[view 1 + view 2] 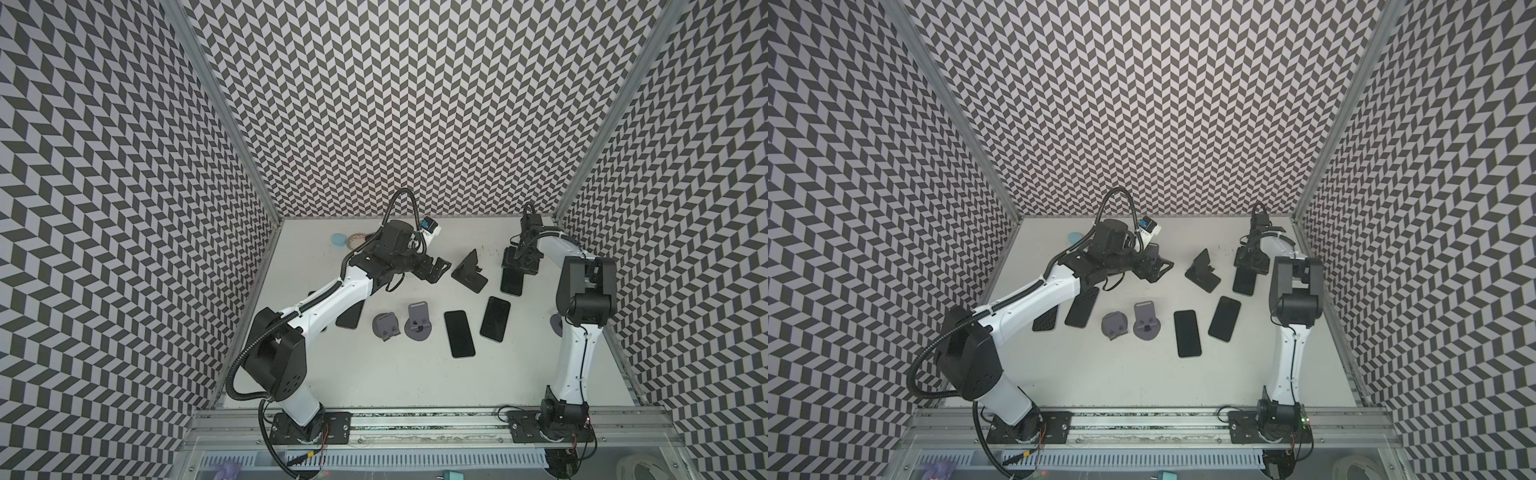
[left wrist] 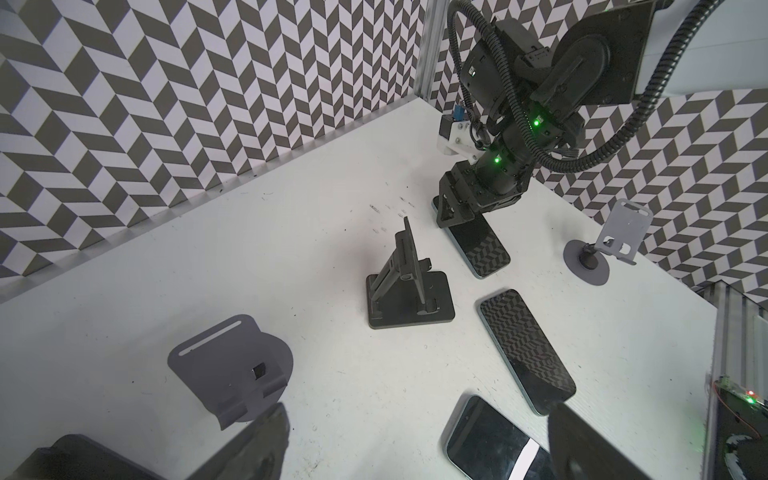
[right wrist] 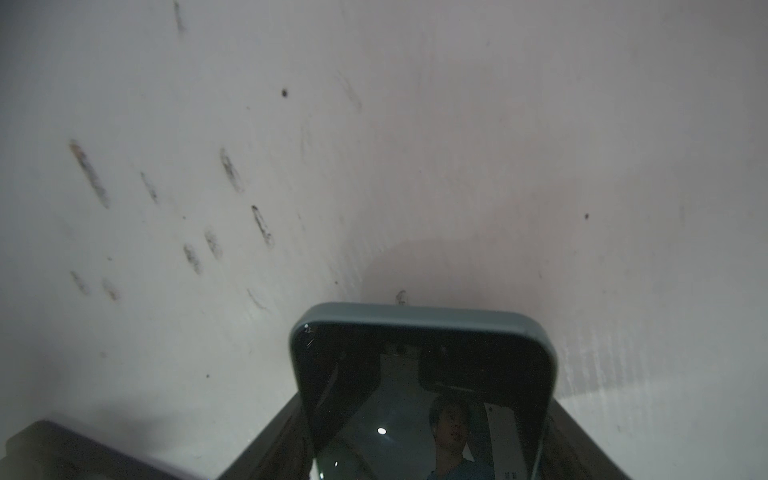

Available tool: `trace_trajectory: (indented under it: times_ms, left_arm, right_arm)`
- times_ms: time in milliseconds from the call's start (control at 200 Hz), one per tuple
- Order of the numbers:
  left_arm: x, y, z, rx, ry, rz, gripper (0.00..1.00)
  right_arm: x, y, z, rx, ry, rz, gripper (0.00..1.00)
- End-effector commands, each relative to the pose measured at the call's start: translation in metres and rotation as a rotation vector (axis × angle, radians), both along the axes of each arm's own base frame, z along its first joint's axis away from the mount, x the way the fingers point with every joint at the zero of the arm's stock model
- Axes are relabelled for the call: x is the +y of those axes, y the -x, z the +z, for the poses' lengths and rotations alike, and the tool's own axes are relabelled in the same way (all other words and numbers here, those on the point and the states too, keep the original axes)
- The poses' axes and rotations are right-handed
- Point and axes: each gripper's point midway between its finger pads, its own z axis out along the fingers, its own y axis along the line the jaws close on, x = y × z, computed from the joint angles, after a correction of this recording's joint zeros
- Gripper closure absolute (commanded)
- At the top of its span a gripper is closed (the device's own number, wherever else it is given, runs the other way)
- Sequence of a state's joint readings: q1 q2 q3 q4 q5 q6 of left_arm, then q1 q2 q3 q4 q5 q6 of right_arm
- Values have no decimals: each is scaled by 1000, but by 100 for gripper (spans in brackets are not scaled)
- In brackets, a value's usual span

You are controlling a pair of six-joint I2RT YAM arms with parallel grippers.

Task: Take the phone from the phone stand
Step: 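Lower the mint-edged phone flat onto the table with the right gripper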

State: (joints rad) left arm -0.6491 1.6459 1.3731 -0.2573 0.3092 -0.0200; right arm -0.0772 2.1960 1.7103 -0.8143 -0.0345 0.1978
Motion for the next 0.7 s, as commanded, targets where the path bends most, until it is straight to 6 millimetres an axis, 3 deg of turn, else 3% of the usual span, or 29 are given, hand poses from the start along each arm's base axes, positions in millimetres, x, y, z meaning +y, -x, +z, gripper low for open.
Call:
trace_trajectory:
  times_ms: [0,696]
  left_arm:
    - [-2,-1,1,7,7,-9,3]
    - [-1,-3,3,-2,7,-5,3]
  right_arm:
    - [-6,-6,-7,-1,18,9,62]
    - [-7,-4,-18,24,19,7,60]
